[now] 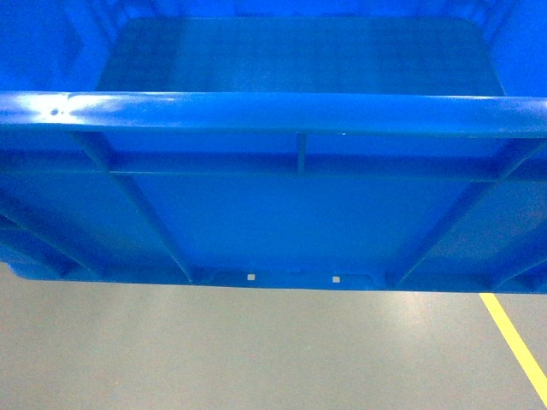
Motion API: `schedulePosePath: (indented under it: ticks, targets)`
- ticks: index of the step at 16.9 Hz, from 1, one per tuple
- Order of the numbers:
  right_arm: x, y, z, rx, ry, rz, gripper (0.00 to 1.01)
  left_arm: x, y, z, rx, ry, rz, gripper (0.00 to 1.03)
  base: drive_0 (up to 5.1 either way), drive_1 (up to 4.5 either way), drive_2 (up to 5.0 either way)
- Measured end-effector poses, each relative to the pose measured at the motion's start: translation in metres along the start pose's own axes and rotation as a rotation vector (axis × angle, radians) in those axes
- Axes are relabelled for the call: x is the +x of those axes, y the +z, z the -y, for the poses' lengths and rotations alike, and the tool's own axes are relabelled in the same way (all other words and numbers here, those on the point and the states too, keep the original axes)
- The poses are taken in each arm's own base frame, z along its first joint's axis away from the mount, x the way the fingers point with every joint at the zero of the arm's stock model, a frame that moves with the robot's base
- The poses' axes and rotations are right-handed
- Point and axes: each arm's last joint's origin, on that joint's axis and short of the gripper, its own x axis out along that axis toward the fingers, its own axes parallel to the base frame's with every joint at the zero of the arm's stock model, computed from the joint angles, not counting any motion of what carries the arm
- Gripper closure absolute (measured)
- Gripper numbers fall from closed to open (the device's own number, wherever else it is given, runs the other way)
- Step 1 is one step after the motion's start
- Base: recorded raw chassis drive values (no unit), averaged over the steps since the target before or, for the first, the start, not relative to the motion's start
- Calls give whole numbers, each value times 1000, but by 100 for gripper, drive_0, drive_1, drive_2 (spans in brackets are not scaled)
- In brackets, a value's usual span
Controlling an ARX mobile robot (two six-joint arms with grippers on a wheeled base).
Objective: Place box next to blue box on left shelf
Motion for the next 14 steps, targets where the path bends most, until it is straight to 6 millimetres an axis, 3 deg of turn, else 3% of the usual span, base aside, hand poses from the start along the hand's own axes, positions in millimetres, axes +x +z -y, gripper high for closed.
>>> schedulePosePath:
  ticks: [14]
  targets:
    - [0,0,0,0,0,0,92,0,0,0,0,0,-1,93,3,423,-417]
